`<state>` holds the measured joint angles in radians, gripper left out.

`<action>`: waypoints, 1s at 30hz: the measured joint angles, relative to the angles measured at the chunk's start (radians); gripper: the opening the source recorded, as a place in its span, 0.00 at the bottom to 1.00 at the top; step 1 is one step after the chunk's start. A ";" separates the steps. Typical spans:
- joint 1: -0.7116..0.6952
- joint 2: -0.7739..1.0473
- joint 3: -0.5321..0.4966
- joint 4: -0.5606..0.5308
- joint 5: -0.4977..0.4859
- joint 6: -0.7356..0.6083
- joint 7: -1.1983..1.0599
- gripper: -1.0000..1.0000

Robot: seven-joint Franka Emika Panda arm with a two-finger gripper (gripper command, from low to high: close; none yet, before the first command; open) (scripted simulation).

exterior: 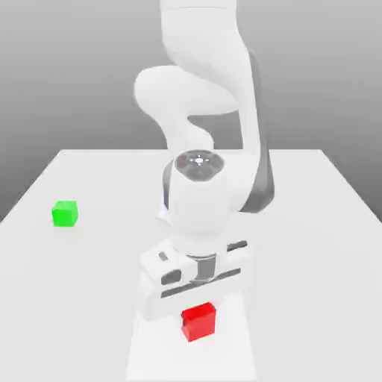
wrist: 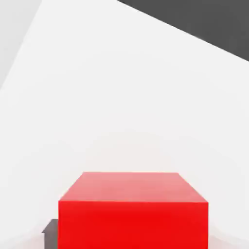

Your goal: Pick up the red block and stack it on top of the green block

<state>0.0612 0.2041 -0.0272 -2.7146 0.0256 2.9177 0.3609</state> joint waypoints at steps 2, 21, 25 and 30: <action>0.001 -0.068 -0.004 -0.010 -0.010 -0.058 0.007 0.00; -0.653 -0.384 -0.342 -0.143 -0.268 -0.224 0.713 0.00; -0.820 -0.434 -0.409 -0.173 -0.310 -0.241 0.869 0.00; -1.034 -0.492 -0.485 -0.211 -0.348 -0.260 1.055 0.00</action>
<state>-0.9732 -0.2881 -0.5123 -2.9260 -0.3225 2.6575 1.4160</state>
